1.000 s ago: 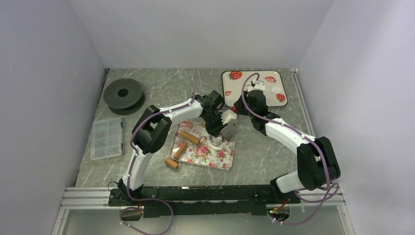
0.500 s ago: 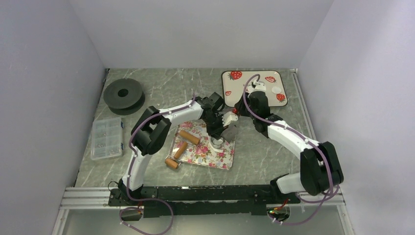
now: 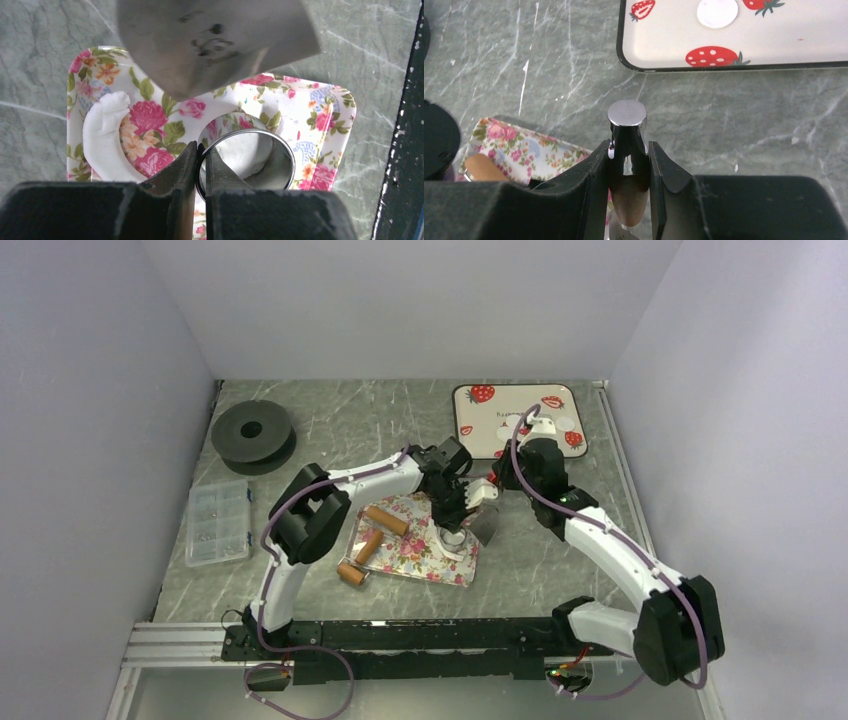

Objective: Roll out the dumpling wrappers from the dough
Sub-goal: Remove the dumpling wrapper from the work surface.

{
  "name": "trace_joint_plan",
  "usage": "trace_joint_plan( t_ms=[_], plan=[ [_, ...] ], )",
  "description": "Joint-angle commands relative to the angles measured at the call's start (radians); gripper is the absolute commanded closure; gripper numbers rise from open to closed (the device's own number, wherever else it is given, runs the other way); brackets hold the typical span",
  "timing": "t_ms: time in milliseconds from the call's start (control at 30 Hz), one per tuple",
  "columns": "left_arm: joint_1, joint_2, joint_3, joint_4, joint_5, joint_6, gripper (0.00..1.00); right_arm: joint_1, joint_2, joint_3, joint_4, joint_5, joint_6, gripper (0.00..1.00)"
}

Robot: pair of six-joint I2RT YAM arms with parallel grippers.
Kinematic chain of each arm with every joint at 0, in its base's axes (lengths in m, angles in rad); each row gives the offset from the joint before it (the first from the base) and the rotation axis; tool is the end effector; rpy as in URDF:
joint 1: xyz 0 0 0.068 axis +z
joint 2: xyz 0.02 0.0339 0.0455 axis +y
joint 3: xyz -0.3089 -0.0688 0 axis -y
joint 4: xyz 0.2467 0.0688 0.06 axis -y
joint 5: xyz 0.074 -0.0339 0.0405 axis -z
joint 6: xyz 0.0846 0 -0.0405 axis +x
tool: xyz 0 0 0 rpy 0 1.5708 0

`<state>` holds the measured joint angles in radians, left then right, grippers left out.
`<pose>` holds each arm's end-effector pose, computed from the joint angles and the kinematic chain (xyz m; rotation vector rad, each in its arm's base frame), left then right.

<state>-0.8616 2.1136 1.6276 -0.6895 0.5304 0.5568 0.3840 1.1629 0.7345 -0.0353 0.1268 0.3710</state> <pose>0.2816 -0.3939 0.1802 1.8844 1.9687 -0.8132 0.2711 0.0980 0.2785 0.0670 2.0468 0.3454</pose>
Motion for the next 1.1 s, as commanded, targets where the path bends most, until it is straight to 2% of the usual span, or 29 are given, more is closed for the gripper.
trace_joint_plan(
  t_ms=[0, 200, 367, 467, 533, 667, 900, 1067],
  plan=[
    [-0.025, 0.024, 0.017, 0.024, -0.058, -0.010, 0.87, 0.019, -0.140, 0.019, -0.026, 0.020, 0.005, 1.00],
    [-0.027, 0.038, 0.027, 0.037, -0.062, -0.026, 0.87, 0.030, -0.249, -0.031, -0.100, -0.047, -0.052, 1.00],
    [-0.026, 0.042, 0.025, 0.035, -0.072, -0.023, 0.86, 0.030, -0.288, -0.029, -0.171, -0.026, -0.070, 1.00],
    [-0.026, 0.037, 0.042, 0.013, -0.064, -0.025, 0.80, 0.030, -0.334, -0.025, -0.194, -0.023, -0.092, 1.00],
    [-0.025, 0.028, 0.058, -0.005, -0.055, -0.029, 0.67, 0.030, -0.359, -0.007, -0.229, -0.030, -0.113, 1.00],
    [-0.024, 0.017, 0.100, -0.053, -0.028, -0.034, 0.52, 0.029, -0.391, 0.039, -0.314, -0.097, -0.187, 1.00],
    [-0.015, 0.017, 0.159, -0.127, 0.008, -0.027, 0.48, 0.032, -0.440, 0.068, -0.421, -0.263, -0.304, 1.00],
    [0.028, -0.013, 0.164, -0.155, 0.083, -0.043, 0.49, 0.042, -0.502, 0.008, -0.325, -0.417, -0.309, 1.00]
  ],
)
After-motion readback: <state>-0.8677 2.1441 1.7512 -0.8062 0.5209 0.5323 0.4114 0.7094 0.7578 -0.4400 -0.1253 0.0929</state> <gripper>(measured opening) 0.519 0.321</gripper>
